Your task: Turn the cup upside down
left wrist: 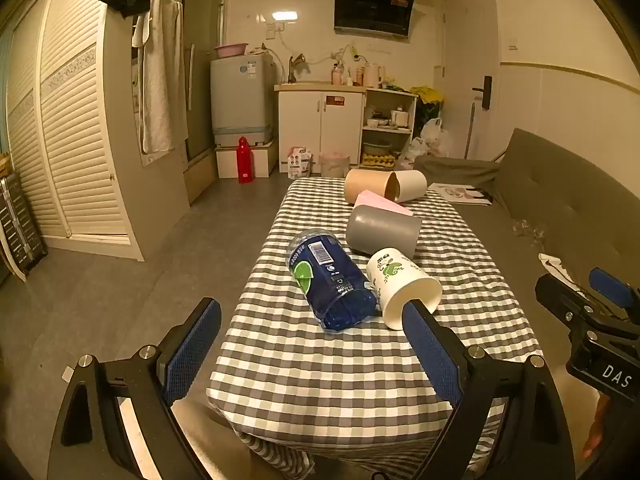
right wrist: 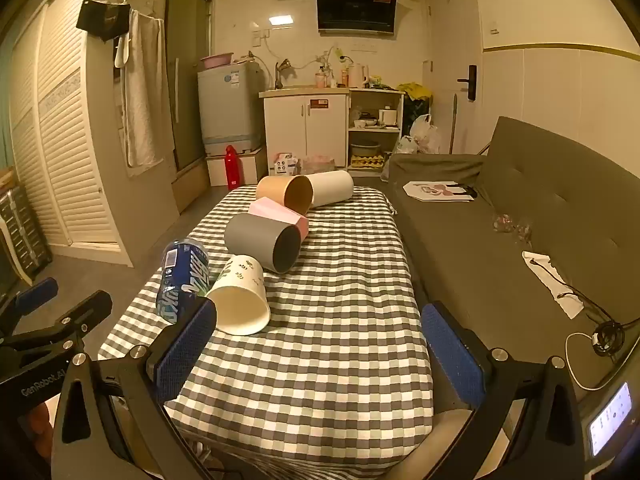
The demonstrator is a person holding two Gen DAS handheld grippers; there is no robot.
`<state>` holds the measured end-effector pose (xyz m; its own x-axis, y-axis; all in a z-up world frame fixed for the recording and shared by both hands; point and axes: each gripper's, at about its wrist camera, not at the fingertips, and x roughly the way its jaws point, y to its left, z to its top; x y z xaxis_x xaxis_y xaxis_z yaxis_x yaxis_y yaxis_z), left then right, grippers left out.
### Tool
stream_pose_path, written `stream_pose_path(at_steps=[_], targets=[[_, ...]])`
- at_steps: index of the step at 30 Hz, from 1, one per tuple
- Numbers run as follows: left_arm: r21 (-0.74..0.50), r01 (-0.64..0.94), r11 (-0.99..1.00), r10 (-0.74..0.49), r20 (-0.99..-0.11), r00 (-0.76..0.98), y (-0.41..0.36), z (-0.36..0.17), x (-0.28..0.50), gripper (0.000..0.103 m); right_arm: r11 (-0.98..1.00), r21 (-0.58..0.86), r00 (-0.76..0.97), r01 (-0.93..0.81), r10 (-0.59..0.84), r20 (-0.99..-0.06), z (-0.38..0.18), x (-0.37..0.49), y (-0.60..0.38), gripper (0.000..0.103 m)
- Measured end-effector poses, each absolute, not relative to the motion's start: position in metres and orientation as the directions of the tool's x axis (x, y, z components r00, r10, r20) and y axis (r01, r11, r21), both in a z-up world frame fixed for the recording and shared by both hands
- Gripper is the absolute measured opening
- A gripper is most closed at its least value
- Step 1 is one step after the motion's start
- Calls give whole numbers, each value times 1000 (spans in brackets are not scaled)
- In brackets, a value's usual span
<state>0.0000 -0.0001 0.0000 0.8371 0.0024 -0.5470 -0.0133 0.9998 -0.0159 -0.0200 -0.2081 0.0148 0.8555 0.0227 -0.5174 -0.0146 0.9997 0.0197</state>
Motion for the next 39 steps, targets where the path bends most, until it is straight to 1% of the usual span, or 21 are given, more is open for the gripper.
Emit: stream_pose_path(at_steps=[39], targets=[[-24,-22,999,5,-551,834,1,-3,1,95,1000,2,844,-22,20,-536,9,-14,-202,103]])
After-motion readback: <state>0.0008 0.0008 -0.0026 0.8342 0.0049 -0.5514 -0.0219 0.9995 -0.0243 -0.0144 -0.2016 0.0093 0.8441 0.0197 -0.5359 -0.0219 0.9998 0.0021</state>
